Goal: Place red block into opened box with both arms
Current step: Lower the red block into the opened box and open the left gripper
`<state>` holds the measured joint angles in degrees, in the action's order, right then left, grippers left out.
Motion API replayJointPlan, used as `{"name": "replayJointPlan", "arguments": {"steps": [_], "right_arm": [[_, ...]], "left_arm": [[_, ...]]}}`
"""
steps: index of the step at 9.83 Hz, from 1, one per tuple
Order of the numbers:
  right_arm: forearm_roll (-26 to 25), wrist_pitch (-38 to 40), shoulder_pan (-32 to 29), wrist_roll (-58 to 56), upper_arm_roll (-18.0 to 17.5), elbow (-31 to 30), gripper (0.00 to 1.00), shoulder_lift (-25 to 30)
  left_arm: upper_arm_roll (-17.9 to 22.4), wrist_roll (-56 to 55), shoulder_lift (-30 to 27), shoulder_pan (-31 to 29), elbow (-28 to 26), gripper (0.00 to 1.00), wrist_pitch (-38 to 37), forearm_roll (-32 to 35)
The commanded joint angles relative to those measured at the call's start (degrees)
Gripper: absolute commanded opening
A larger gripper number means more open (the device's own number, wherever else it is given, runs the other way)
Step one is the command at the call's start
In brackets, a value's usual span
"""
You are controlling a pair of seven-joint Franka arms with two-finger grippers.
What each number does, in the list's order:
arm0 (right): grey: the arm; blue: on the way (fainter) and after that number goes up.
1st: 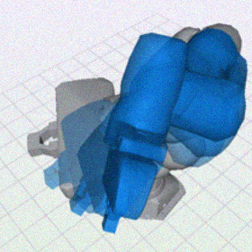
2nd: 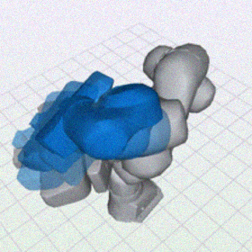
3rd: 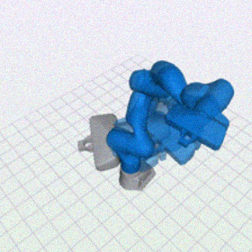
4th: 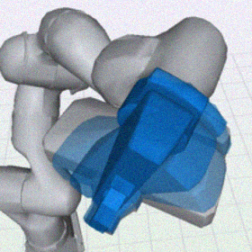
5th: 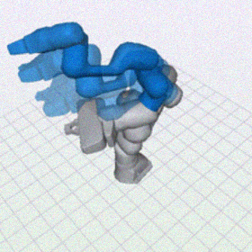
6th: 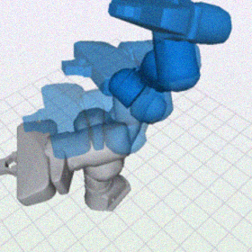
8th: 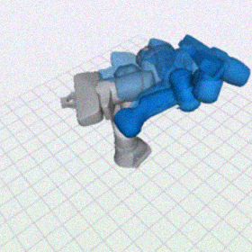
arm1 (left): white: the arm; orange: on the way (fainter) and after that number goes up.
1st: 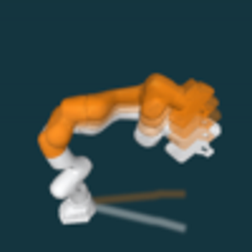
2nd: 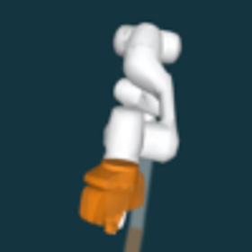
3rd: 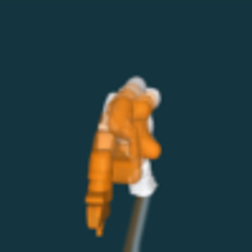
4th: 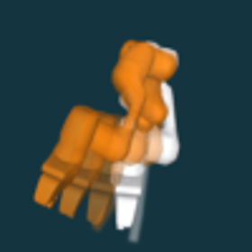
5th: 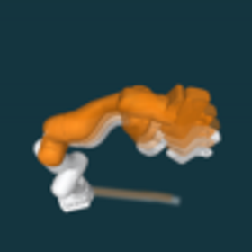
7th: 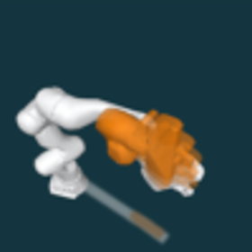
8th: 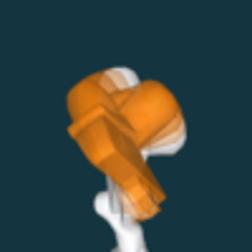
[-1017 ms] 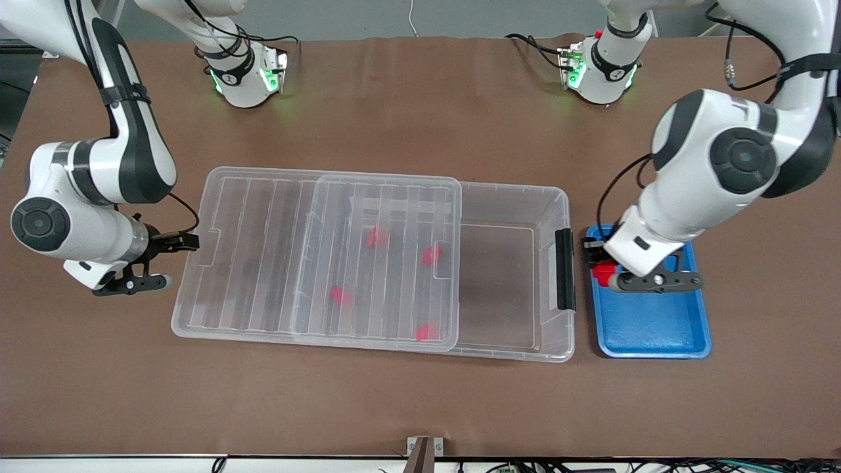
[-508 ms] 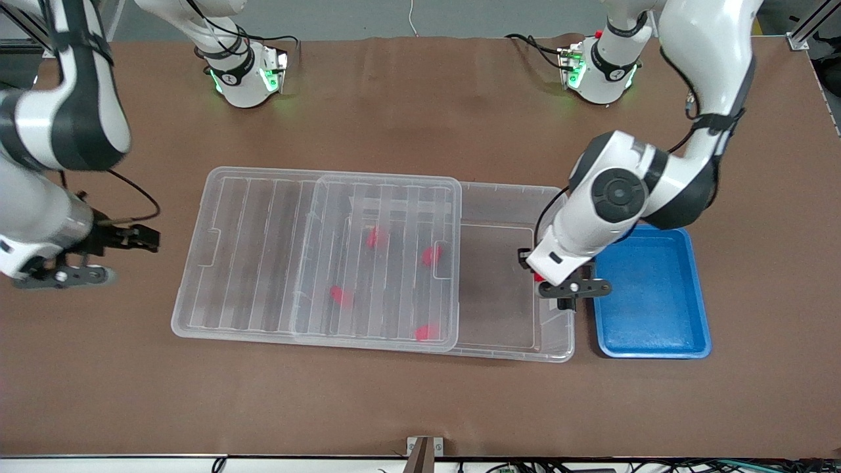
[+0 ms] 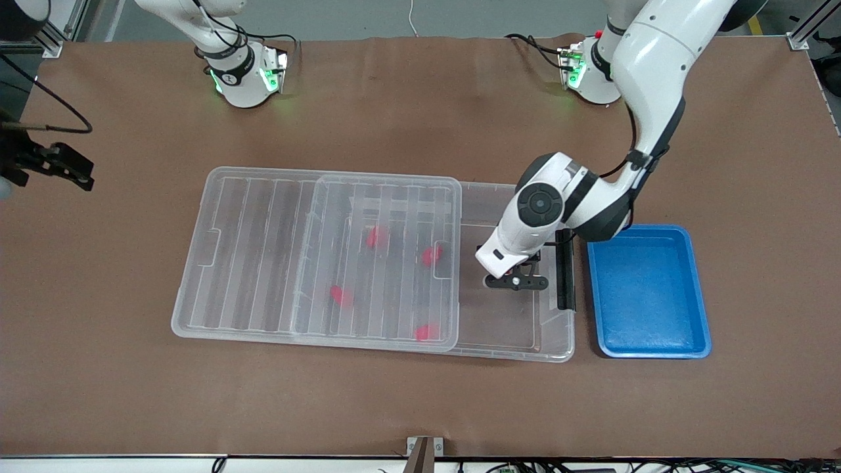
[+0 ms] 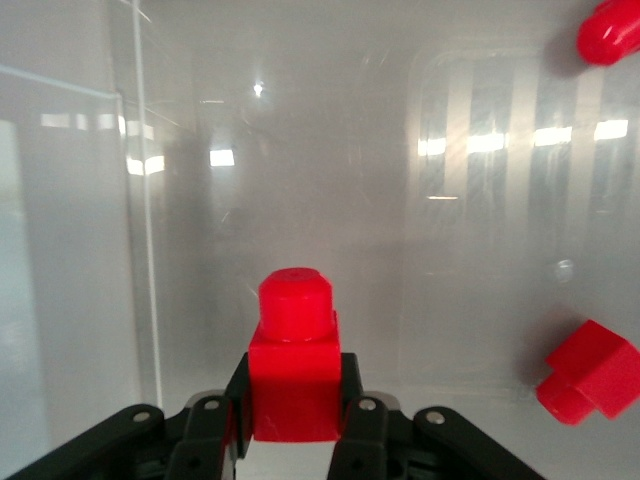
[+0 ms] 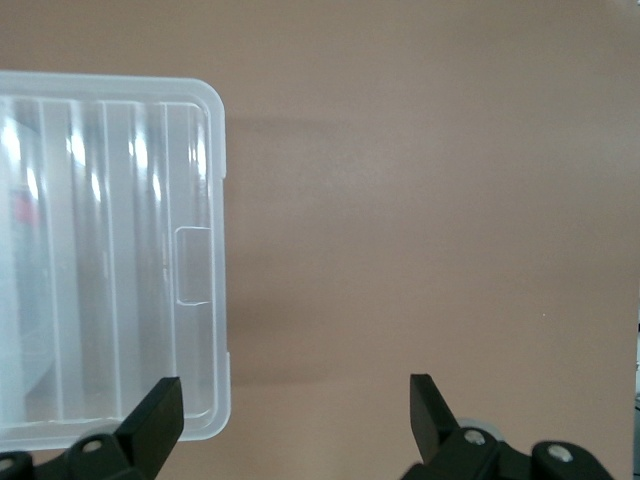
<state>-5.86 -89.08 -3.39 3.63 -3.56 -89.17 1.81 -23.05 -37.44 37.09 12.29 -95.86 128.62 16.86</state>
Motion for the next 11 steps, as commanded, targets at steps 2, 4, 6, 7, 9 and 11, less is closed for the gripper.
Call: {"name": "replayJointPlan", "arguments": {"steps": [2,4,6,7,9,11], "right_arm": [[6.82,3.91,-0.30,1.29,4.78,-1.79,1.00,4.95],[6.56,3.39,-0.74,1.37,6.19,-1.27,1.00,4.08],[6.04,2.69,-0.66,5.13,6.37,-1.35,1.00,3.64],[5.95,1.03,-0.14,5.33,6.37,-2.31,1.00,3.03],[5.95,0.49,-0.04,5.15,6.28,-2.93,1.00,2.93],[5.95,0.40,-0.04,4.63,6.28,-3.02,1.00,2.58]], "left_arm": [[0.11,-1.15,3.42,-0.08,-0.91,0.01,1.90,3.61],[0.20,-1.15,5.36,-0.16,-0.04,0.11,1.90,6.59],[0.28,-1.24,7.47,-0.17,1.98,0.58,1.90,6.17],[0.28,-1.15,7.39,-0.25,2.16,0.98,1.90,6.17],[0.11,-1.15,4.42,-0.78,2.95,1.00,0.59,6.43],[-0.07,-0.27,-2.86,-1.13,3.04,1.00,-5.20,5.91]]}}
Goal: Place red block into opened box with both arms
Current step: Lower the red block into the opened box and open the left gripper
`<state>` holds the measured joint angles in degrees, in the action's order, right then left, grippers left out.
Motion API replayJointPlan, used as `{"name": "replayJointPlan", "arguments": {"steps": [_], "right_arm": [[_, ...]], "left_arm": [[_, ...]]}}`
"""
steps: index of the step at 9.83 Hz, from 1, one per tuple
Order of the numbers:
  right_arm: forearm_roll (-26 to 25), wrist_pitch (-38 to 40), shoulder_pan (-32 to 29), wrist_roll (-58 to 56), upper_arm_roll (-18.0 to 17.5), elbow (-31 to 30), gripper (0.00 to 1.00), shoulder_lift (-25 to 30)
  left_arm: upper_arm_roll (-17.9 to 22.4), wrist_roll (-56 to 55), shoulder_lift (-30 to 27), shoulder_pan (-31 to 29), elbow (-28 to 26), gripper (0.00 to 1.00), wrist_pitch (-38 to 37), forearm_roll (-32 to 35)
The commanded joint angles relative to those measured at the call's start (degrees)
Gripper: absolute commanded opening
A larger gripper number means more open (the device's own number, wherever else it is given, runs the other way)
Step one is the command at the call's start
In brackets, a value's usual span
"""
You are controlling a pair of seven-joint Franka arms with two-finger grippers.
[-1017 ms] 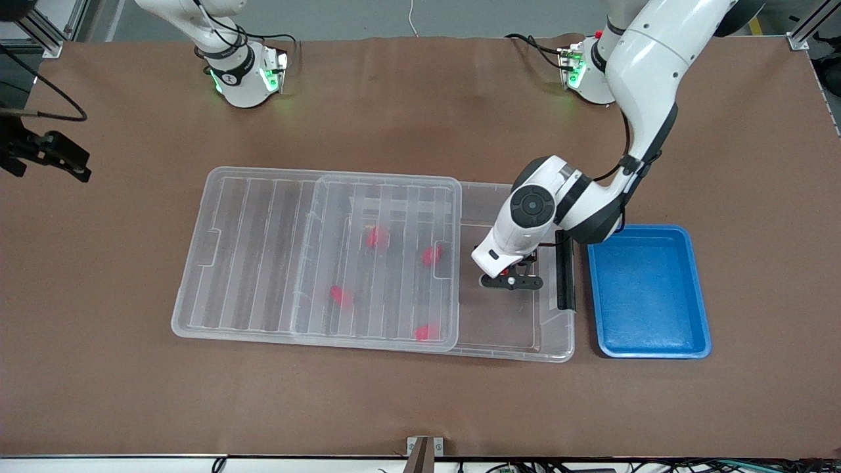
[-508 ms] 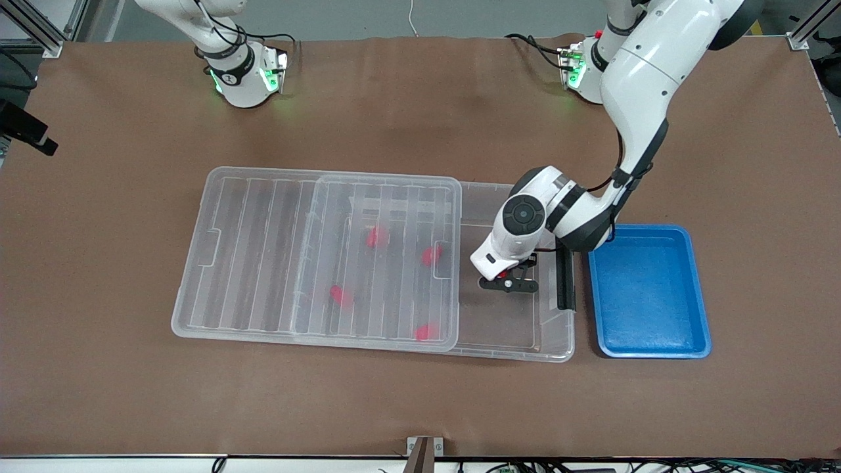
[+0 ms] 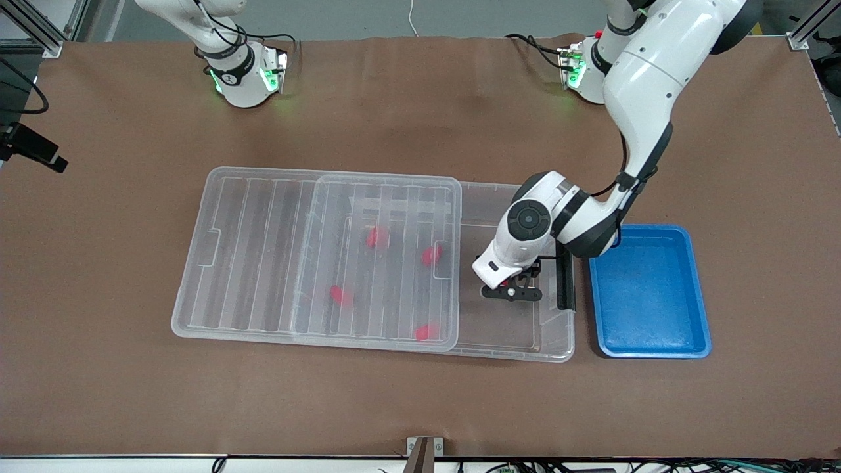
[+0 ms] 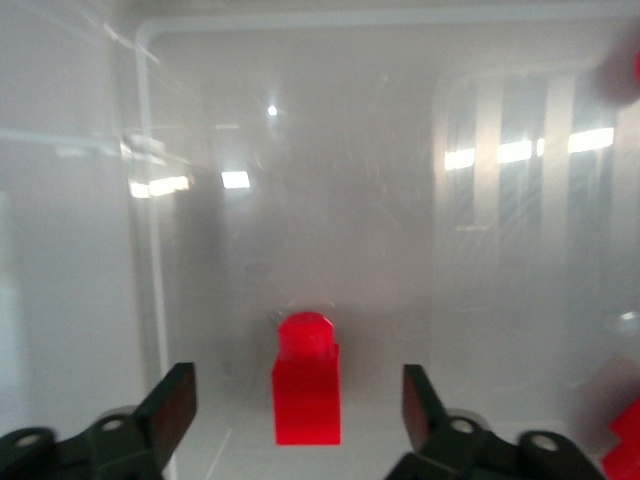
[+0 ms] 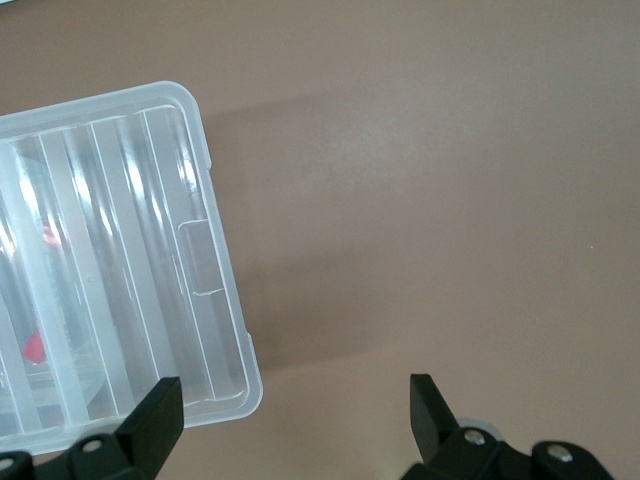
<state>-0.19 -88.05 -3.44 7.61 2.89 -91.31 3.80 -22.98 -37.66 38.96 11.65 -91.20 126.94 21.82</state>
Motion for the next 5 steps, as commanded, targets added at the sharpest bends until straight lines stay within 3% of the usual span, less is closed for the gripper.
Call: {"name": "replayJointPlan", "arguments": {"steps": [1,2,3,4,5], "right_arm": [[0.37,-0.46,0.18,-0.13,-0.25,-0.89,1.00,0.33],[0.37,-0.54,0.71,-3.10,-0.26,-1.06,0.99,-0.63],[0.37,-0.72,1.06,-5.83,-0.26,-1.15,0.72,-2.82],[0.54,-2.11,1.32,-7.07,-0.43,-1.15,0.37,-5.71],[0.55,-4.39,2.63,-7.35,-0.43,-1.15,0.14,-9.22]], "left_arm": [[-0.22,0.21,-7.91,-0.66,-1.62,1.00,-5.37,0.69],[-0.31,1.35,-10.11,-0.83,0.64,1.00,-9.04,0.34],[-0.14,3.36,-11.09,-0.75,4.84,1.00,-15.00,-0.71],[-0.13,6.42,-11.97,-1.27,8.98,1.00,-20.54,-1.68],[-0.22,8.28,-13.11,-2.93,12.24,1.00,-24.16,-2.39]]}}
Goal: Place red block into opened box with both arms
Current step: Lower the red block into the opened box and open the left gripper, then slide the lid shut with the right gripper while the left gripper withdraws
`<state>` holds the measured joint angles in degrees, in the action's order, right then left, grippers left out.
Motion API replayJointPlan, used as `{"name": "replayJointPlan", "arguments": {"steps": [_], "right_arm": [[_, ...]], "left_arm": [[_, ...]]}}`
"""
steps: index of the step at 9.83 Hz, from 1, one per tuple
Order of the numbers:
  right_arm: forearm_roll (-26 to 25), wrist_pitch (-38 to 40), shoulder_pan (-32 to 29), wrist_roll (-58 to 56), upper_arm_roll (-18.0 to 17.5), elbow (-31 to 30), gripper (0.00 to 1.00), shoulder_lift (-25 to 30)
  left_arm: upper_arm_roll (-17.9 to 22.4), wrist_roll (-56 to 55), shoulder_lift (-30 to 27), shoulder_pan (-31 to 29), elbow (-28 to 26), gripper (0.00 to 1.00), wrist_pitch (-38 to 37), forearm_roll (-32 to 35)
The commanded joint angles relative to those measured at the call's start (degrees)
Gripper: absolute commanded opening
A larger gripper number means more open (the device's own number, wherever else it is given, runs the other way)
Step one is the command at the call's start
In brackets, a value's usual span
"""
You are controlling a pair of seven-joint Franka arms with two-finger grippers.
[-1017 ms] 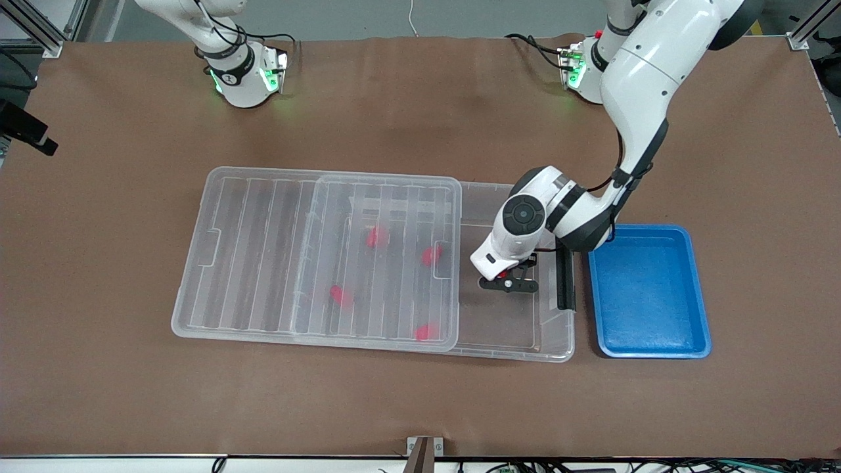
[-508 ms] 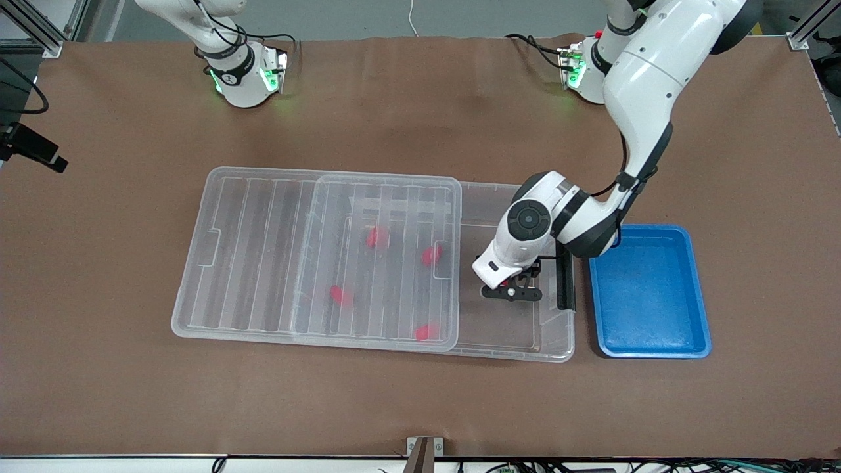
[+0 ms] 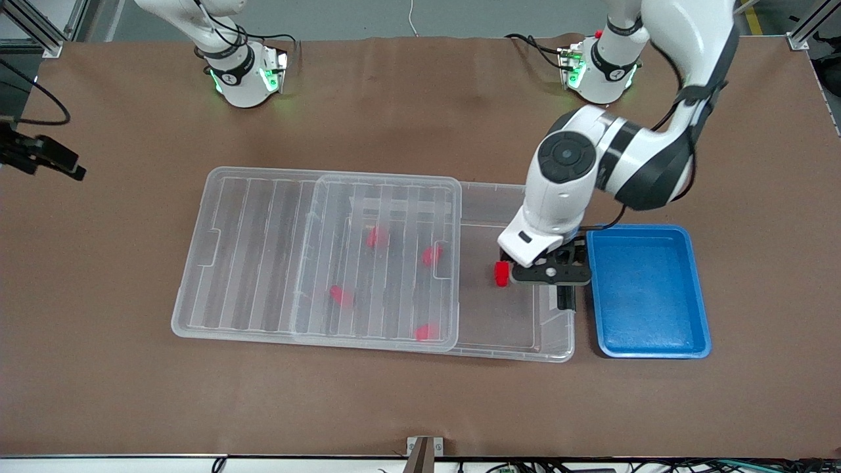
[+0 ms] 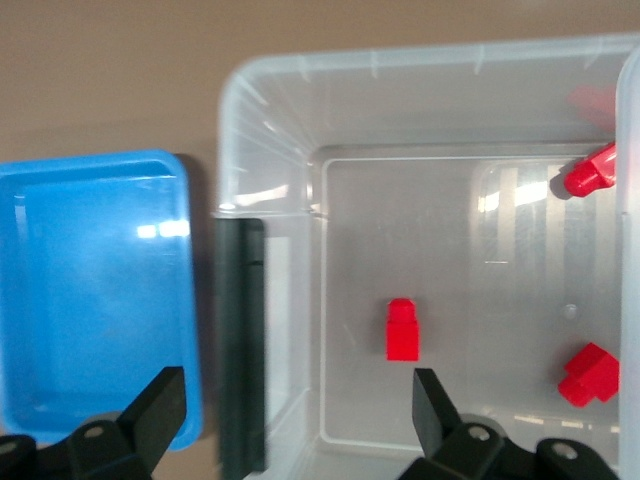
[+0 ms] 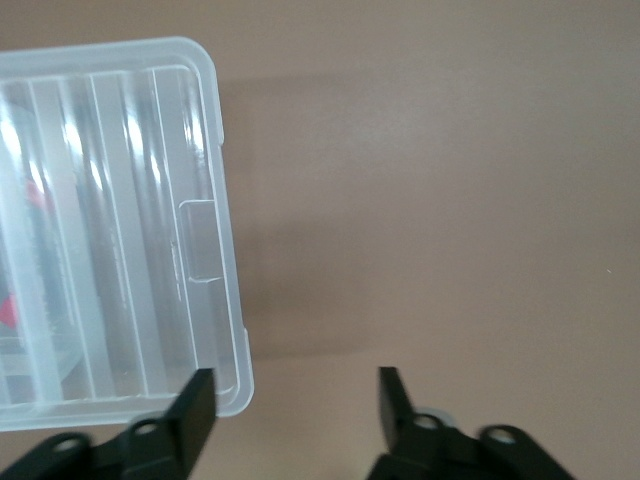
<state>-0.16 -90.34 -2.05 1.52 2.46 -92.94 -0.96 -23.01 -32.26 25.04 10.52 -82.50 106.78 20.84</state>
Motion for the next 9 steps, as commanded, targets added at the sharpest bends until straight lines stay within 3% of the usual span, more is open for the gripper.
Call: {"name": "replayJointPlan", "arguments": {"steps": [1,3,5,7,9], "right_arm": [[0.60,-4.99,1.08,-5.61,0.00,0.40,0.01,-8.84],[0.69,-12.53,-0.32,-15.63,0.00,-2.92,0.00,-13.18],[1.13,-20.54,0.02,-21.02,0.00,-11.69,0.00,-13.19],[2.35,-21.80,0.90,-21.03,-0.26,-13.49,0.00,-13.19],[7.45,-22.24,1.95,-21.12,-0.09,-15.07,0.00,-13.28]], "left_arm": [[-0.28,3.86,-1.29,-4.08,4.71,1.00,-7.51,-3.51],[0.07,4.57,-7.52,-9.00,4.63,1.00,-10.96,-6.16],[0.07,6.24,-9.65,-13.49,4.89,1.00,-11.06,-12.81],[0.16,12.01,-11.85,-16.23,4.89,1.00,-12.80,-14.25],[1.64,16.51,-15.18,-16.23,4.81,1.00,-13.70,-14.34]]}}
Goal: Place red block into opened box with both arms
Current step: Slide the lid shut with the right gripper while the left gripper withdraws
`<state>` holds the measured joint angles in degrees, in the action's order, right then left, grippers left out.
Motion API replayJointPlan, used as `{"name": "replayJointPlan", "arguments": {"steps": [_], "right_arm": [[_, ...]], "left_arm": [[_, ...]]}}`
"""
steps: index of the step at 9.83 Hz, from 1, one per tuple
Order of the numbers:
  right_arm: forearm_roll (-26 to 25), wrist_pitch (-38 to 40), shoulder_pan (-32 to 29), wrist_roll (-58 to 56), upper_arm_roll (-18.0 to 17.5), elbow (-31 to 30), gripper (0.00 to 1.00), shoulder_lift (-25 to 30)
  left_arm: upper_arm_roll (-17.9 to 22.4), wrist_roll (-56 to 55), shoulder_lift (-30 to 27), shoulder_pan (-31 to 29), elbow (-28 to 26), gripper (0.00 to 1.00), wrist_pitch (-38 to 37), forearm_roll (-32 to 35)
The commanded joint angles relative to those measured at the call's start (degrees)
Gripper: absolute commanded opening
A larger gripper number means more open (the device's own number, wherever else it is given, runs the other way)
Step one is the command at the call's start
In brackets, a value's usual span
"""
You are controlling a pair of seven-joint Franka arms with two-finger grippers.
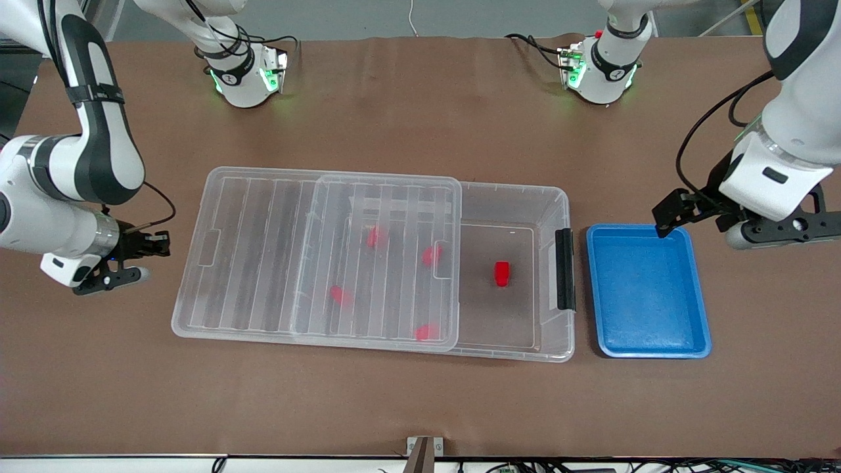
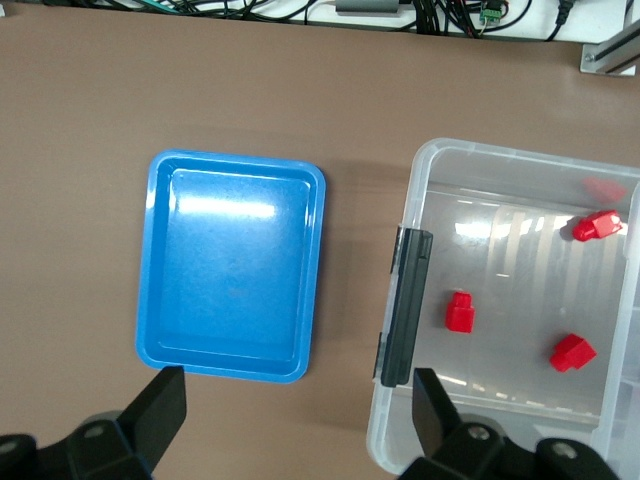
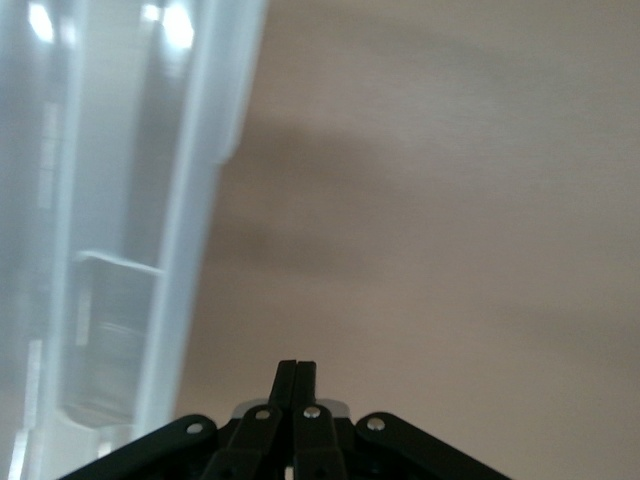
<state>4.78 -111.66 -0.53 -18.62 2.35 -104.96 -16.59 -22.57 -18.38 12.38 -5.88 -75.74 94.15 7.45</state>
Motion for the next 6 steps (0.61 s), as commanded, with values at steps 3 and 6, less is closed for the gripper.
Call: {"name": "replayJointPlan", "arguments": {"steps": [3,6], "right_arm": [[3.74,-0.92,3.33,-0.81,-0.07,-3.06,0.00,1.21],[8.21,-1.01,4.91,-0.37,-0.16,-2.62,0.00,0.50]], "left_arm": [[11.81,11.32,-8.06,3.92,-3.18,1.00,-6.95,-3.31],[14.92,15.12,-12.37,4.65,-8.53,1.00,-8.02,-6.48]]}}
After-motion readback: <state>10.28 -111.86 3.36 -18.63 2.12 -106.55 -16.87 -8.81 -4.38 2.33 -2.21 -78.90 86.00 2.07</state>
